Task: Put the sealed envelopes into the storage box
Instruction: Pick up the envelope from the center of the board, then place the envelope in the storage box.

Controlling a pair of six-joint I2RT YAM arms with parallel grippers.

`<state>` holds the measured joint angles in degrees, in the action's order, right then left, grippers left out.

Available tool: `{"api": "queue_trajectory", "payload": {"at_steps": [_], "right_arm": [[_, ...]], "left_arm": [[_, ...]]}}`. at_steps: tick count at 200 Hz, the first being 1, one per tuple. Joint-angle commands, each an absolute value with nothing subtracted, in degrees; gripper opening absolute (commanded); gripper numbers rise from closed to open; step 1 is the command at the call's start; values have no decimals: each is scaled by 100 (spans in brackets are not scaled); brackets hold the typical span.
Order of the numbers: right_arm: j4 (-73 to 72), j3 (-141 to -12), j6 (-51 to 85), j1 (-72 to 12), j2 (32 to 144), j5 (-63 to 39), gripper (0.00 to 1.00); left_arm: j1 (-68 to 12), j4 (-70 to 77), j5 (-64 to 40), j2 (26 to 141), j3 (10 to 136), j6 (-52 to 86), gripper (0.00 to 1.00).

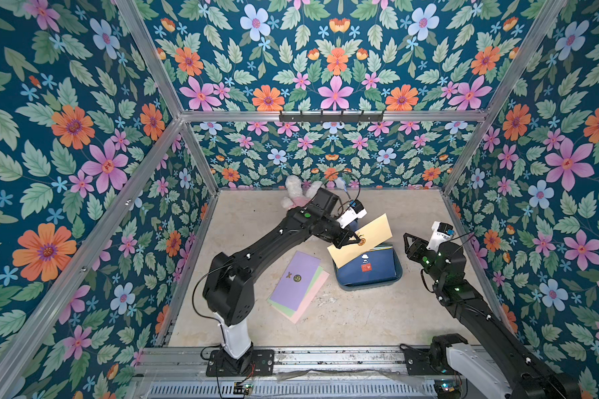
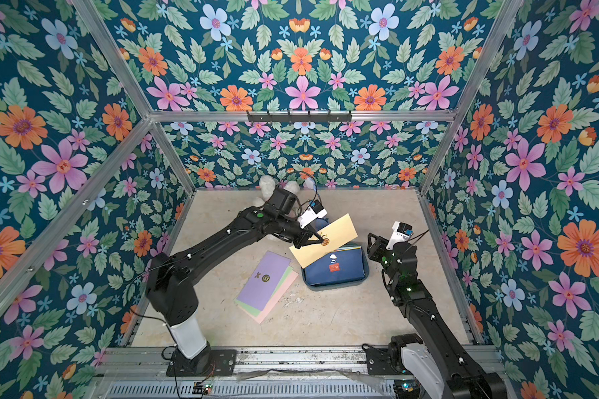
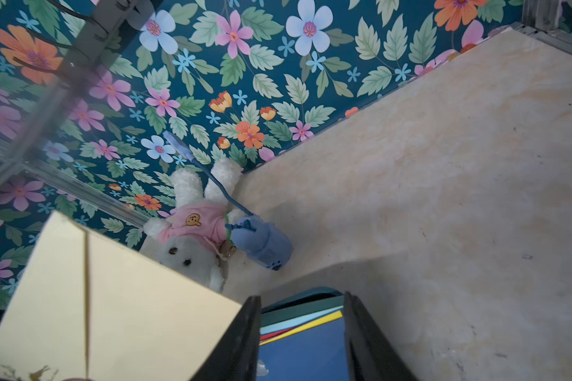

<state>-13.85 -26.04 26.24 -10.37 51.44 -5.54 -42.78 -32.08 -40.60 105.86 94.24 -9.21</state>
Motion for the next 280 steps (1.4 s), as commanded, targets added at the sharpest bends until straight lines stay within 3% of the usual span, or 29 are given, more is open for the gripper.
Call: {"api": "queue_trajectory", "payload": {"at_steps": [1,144,165,204,280], "right_arm": [[-1396,-2581,2519,-1017,5169,-335,45],[-1356,-2618,2569,-957,5304,-325,45],[-1338,-2637,2589,-950,5343,-344,45],[-1310,-2654,2599,-951,5370,-369,45],[-1264,-2946,2635,-950,5763,-738,45]], "left_arm": [[-4407,-3771,-3878,11054,9820,-1437,0],[-4650,-4386,-3771,12379,10500,-2050,0],[-4658,-4581,-3675,12503,10676,-2048,19],[-4659,-4711,-3376,12512,10920,-2022,30],[-4634,-3685,-2809,11688,10506,-1426,30]]}}
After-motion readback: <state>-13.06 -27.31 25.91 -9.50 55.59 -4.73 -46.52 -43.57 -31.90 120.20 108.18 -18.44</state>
